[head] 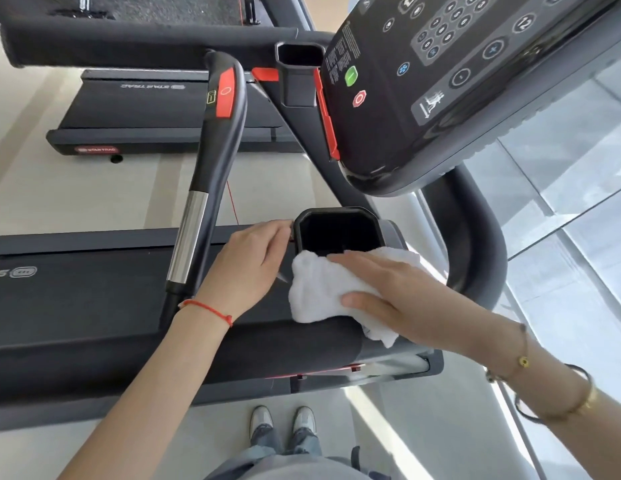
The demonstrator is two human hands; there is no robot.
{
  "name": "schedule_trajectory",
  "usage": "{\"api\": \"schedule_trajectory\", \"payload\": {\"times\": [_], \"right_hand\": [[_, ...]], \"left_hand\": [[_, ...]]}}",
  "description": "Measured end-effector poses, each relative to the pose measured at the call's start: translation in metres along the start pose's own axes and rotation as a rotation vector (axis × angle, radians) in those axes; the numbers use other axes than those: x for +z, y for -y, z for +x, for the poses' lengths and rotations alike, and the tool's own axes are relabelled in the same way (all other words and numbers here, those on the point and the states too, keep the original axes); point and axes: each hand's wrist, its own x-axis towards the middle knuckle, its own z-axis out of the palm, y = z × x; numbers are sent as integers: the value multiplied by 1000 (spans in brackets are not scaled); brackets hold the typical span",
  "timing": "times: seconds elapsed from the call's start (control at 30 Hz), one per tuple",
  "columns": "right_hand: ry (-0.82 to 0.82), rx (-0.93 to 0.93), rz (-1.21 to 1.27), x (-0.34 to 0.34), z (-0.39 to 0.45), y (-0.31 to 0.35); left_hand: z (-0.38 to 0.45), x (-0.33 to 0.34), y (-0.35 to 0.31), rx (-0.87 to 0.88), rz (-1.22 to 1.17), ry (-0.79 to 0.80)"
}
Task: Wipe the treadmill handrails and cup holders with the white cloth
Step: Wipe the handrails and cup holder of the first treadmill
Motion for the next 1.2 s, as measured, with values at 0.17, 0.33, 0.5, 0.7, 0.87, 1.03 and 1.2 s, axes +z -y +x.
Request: {"api": "schedule_trajectory", "payload": {"times": [0.17,0.33,0.5,0.7,0.87,1.03,1.2], "right_hand": [[-35,1,-274,19,27,6],[-19,-80,-174,-3,-6,-19],[-36,-105,-258,1,14,-12],[-198,66,-362,34,33,14],[-290,185,-298,46,37,31],[-339,339,-166,54,72,42],[-335,374,-91,48,89,38]], "left_hand": [[0,1,1,-1,-16,2],[0,2,5,7,-27,6],[1,3,1,6,-28,-19],[1,4,-3,-32,-49,-13],[-2,2,-4,-45,-61,-25],[-4,-3,2,-51,-25,-51],[-3,-5,3,-64,-30,-64]]}}
